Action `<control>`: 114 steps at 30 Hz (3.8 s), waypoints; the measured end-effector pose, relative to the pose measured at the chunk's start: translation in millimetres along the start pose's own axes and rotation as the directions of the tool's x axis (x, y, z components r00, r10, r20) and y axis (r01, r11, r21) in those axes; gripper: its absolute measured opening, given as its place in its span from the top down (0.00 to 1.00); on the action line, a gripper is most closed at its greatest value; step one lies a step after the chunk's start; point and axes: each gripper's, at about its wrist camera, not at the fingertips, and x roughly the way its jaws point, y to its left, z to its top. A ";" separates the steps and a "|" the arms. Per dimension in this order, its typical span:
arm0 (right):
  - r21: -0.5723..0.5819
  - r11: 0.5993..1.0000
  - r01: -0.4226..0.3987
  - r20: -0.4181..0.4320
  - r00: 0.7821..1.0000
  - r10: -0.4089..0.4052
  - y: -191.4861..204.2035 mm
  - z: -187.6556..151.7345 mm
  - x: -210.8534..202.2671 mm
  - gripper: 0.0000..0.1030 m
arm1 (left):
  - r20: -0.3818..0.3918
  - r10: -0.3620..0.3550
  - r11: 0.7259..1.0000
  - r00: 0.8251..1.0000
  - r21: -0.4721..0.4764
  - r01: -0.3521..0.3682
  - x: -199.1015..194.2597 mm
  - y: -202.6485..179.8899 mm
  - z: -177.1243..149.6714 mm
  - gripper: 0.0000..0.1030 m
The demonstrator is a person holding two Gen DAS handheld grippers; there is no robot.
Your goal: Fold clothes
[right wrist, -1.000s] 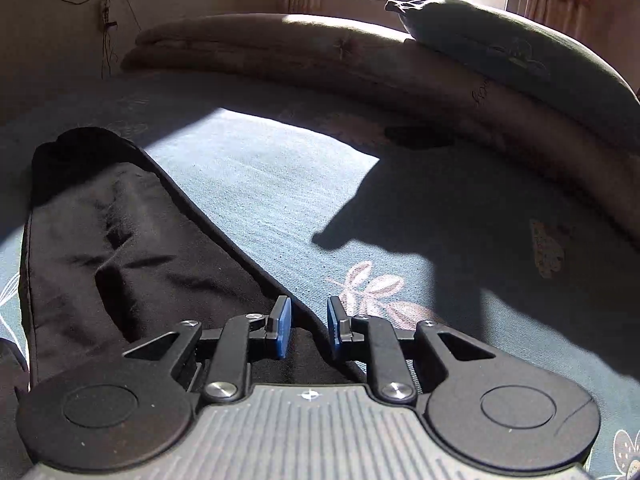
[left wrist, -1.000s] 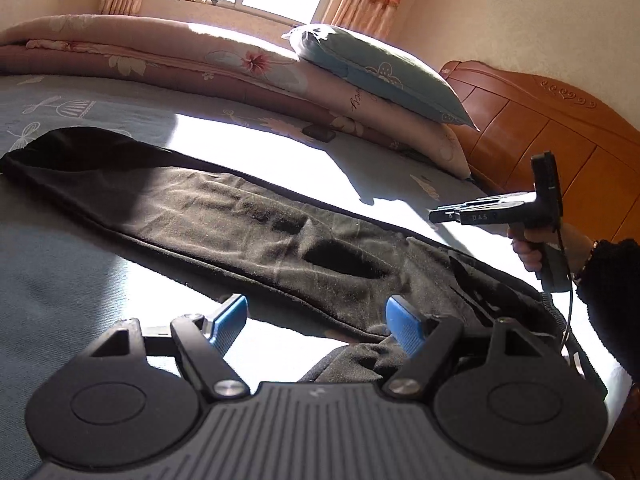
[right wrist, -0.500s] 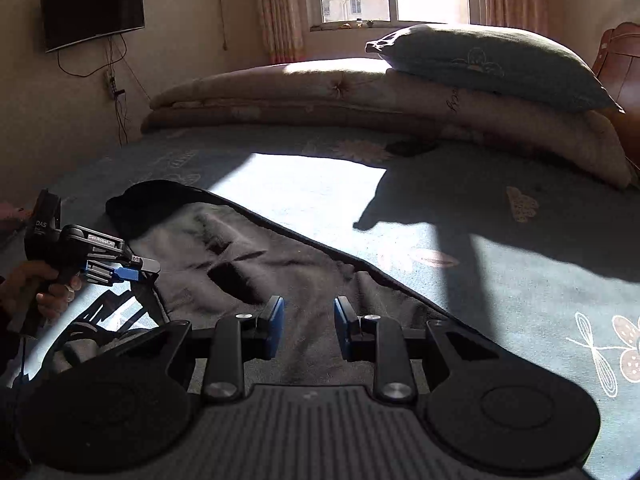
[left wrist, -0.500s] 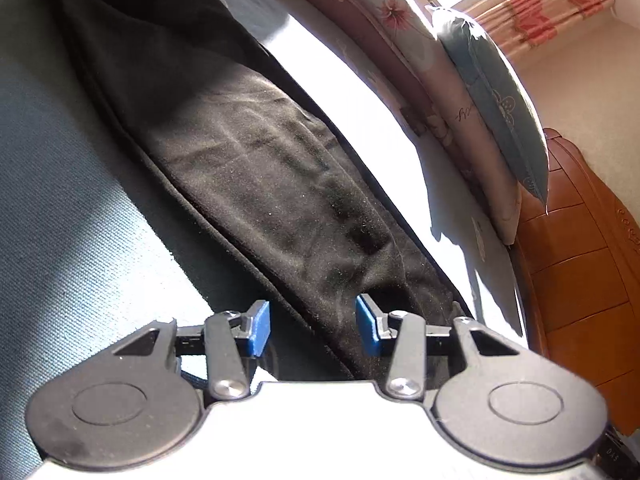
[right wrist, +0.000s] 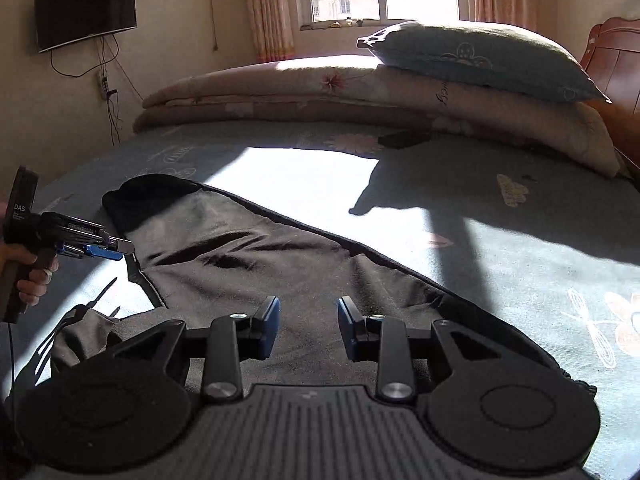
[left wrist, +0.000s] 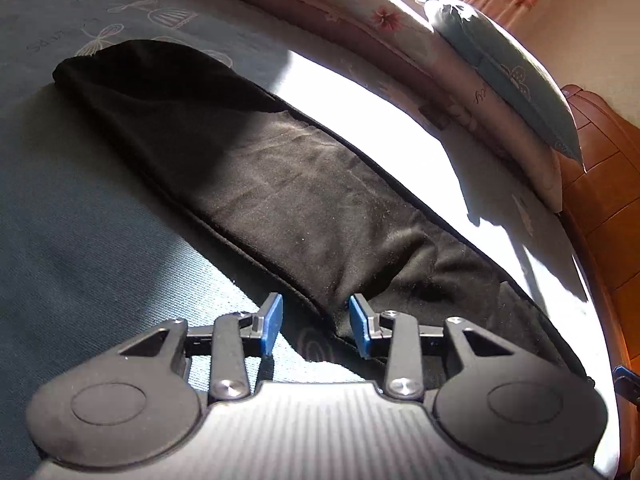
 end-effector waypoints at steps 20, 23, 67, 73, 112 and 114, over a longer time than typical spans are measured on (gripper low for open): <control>0.054 0.990 0.131 -0.041 0.991 -0.129 -2.5 -33.0 -43.2 0.59 | 0.067 0.210 0.930 0.975 0.296 -0.220 1.9 0.5 8.3 0.53; 0.047 0.983 0.179 -0.032 0.984 -0.178 -21.4 -24.3 -31.2 0.59 | 0.092 0.132 0.933 0.987 0.325 -0.155 -25.5 -4.8 -4.1 0.42; 0.034 0.987 0.155 -0.148 0.978 -0.149 -119.2 -6.6 71.3 0.82 | 0.036 0.021 0.872 0.999 0.488 -0.036 -41.1 -50.7 -65.0 0.37; 0.068 0.973 0.221 -0.173 0.963 -0.207 -120.0 -6.8 87.5 0.82 | 0.023 0.012 0.862 1.000 0.506 -0.022 -43.7 -59.3 -68.7 0.37; 0.109 0.978 0.180 -0.097 0.981 -0.170 78.5 -42.6 -81.1 0.41 | 0.010 -0.014 0.895 1.000 0.445 0.008 -156.2 -42.9 -132.4 0.22; 0.124 0.975 0.186 -0.092 0.980 -0.175 86.4 -56.4 -81.0 0.40 | 0.030 -0.015 0.886 0.999 0.465 -0.001 -161.4 -46.0 -143.3 0.20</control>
